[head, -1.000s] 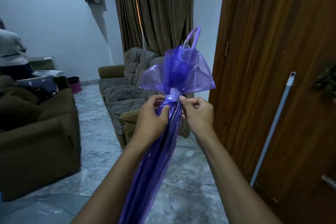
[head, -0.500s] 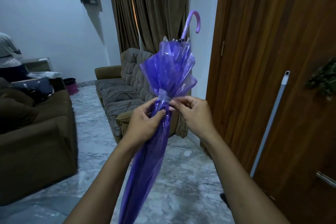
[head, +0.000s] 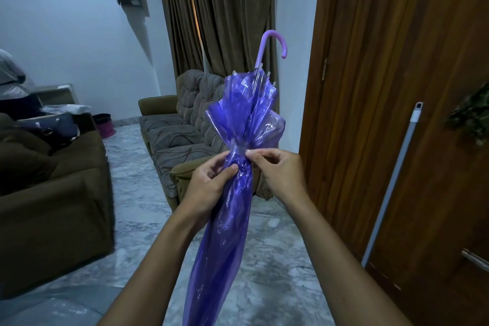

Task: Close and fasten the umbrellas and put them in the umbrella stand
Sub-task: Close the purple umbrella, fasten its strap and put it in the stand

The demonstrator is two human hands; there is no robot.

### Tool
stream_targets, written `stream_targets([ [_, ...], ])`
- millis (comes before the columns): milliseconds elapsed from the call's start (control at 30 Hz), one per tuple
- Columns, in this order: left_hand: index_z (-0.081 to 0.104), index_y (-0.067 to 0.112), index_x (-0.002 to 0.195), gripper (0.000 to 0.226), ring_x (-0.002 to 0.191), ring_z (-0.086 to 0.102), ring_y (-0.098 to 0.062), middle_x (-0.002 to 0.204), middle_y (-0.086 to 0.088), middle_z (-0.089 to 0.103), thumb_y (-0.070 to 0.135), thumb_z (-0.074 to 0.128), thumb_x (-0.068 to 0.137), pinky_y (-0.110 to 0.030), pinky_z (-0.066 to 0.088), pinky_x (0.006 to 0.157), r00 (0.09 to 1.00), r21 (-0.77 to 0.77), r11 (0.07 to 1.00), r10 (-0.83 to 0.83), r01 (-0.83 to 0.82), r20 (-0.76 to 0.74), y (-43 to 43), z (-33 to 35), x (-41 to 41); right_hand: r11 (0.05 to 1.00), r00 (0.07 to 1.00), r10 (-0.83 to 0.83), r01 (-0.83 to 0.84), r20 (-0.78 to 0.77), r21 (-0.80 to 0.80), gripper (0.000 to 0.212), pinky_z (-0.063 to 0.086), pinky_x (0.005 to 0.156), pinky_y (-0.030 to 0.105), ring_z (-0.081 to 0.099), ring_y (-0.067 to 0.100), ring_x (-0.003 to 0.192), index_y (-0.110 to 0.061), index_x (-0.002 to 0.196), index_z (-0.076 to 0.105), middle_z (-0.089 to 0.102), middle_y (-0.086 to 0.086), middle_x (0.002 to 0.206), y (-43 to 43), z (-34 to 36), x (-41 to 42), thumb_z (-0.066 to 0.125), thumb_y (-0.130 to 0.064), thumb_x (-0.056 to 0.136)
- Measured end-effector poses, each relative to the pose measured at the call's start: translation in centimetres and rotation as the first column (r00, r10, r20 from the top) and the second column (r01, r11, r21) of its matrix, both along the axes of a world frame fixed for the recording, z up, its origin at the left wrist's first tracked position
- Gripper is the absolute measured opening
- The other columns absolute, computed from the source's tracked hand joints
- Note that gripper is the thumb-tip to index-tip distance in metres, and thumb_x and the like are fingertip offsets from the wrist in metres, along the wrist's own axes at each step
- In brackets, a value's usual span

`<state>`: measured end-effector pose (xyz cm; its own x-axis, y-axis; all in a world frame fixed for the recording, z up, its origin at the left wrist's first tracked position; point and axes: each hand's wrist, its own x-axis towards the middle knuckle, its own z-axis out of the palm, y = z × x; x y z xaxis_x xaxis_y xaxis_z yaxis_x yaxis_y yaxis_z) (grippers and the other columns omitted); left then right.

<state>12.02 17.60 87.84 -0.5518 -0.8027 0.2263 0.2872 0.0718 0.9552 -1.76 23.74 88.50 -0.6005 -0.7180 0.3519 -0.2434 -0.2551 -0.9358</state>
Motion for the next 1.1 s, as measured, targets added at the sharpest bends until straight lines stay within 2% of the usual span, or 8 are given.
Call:
stream_targets([
  [200, 0.063, 0.005, 0.123, 0.031, 0.088, 0.067, -0.02, 0.112, -0.02, 0.07, 0.005, 0.056, 0.093, -0.025, 0.056, 0.079, 0.998, 0.087, 0.994, -0.07, 0.069, 0.008, -0.3, -0.1, 0.5, 0.984, 0.983, 0.179, -0.179, 0.044, -0.016, 0.01, 0.058, 0.075, 0.027, 0.072, 0.011, 0.075, -0.009, 0.09, 0.077, 0.077, 0.003, 0.082, 0.4, -0.2, -1.0, 0.073, -0.017, 0.086],
  [333, 0.064, 0.003, 0.12, 0.03, 0.08, 0.072, -0.018, 0.102, -0.019, 0.073, 0.005, 0.054, 0.092, -0.023, 0.059, 0.074, 0.992, 0.152, 0.981, -0.119, 0.125, -0.046, -0.4, 0.1, 0.7, 0.942, 0.942, 0.334, -0.333, 0.026, -0.046, 0.013, 0.058, 0.087, 0.032, 0.071, 0.016, 0.082, -0.014, 0.097, 0.075, 0.077, 0.002, 0.09, 0.4, -0.3, -1.7, 0.066, -0.007, 0.09],
  [533, 0.064, 0.004, 0.122, 0.035, 0.084, 0.07, -0.021, 0.112, -0.023, 0.069, 0.01, 0.059, 0.088, -0.027, 0.058, 0.078, 0.987, 0.171, 0.972, -0.152, 0.16, -0.06, -0.7, -0.6, 0.6, 0.95, 0.907, 0.311, -0.308, 0.283, -0.057, 0.007, 0.058, 0.074, 0.021, 0.069, 0.01, 0.07, -0.007, 0.094, 0.073, 0.075, 0.004, 0.081, 0.6, -0.8, -1.1, 0.068, -0.007, 0.089],
  [667, 0.064, 0.003, 0.121, 0.039, 0.078, 0.071, -0.018, 0.105, -0.019, 0.071, 0.013, 0.061, 0.084, -0.024, 0.058, 0.071, 0.987, 0.181, 0.971, -0.148, 0.158, -0.065, -0.5, -0.6, 0.4, 0.954, 0.907, 0.299, -0.294, 0.295, -0.062, 0.006, 0.059, 0.076, 0.029, 0.069, 0.016, 0.076, -0.011, 0.091, 0.075, 0.075, 0.009, 0.086, 0.7, -1.2, -1.0, 0.071, -0.013, 0.087],
  [767, 0.064, 0.002, 0.12, 0.033, 0.083, 0.069, -0.021, 0.108, -0.021, 0.07, 0.01, 0.058, 0.089, -0.025, 0.057, 0.076, 0.992, 0.172, 0.977, -0.117, 0.122, -0.039, -0.5, -0.5, 0.1, 0.956, 0.91, 0.293, -0.284, 0.295, -0.073, 0.006, 0.058, 0.069, 0.025, 0.069, 0.015, 0.078, -0.012, 0.092, 0.074, 0.074, 0.007, 0.085, 0.7, -1.2, -1.0, 0.07, -0.014, 0.088],
  [867, 0.064, 0.004, 0.12, 0.029, 0.092, 0.064, -0.024, 0.113, -0.021, 0.069, 0.008, 0.055, 0.093, -0.026, 0.052, 0.081, 0.999, 0.114, 0.993, -0.015, 0.011, 0.04, -0.4, -0.2, -0.5, 0.954, 0.886, 0.298, -0.274, 0.354, -0.119, 0.006, 0.058, 0.07, 0.024, 0.069, 0.019, 0.086, -0.012, 0.089, 0.072, 0.073, 0.008, 0.088, 0.3, -1.2, -0.6, 0.067, -0.01, 0.09],
  [967, 0.057, 0.012, 0.125, 0.031, 0.091, 0.064, -0.013, 0.11, -0.01, 0.068, 0.006, 0.055, 0.094, -0.018, 0.052, 0.078, 0.987, -0.081, 0.988, 0.137, -0.13, 0.089, 0.0, -0.1, -0.7, 0.946, 0.872, 0.323, -0.287, 0.368, -0.149, 0.007, 0.06, 0.076, 0.028, 0.07, 0.023, 0.091, -0.009, 0.092, 0.072, 0.073, 0.013, 0.094, -0.1, -1.4, -0.2, 0.066, -0.009, 0.091],
  [1100, 0.056, 0.021, 0.125, 0.033, 0.081, 0.066, -0.001, 0.103, 0.0, 0.07, 0.005, 0.048, 0.098, -0.011, 0.049, 0.072, 0.971, -0.232, 0.967, 0.152, -0.106, 0.186, 0.2, 0.5, -0.6, 0.944, 0.889, 0.329, -0.307, 0.318, -0.117, 0.009, 0.059, 0.069, 0.023, 0.071, 0.01, 0.075, -0.01, 0.091, 0.071, 0.073, 0.007, 0.082, 0.1, -0.7, -0.4, 0.063, -0.008, 0.092],
])
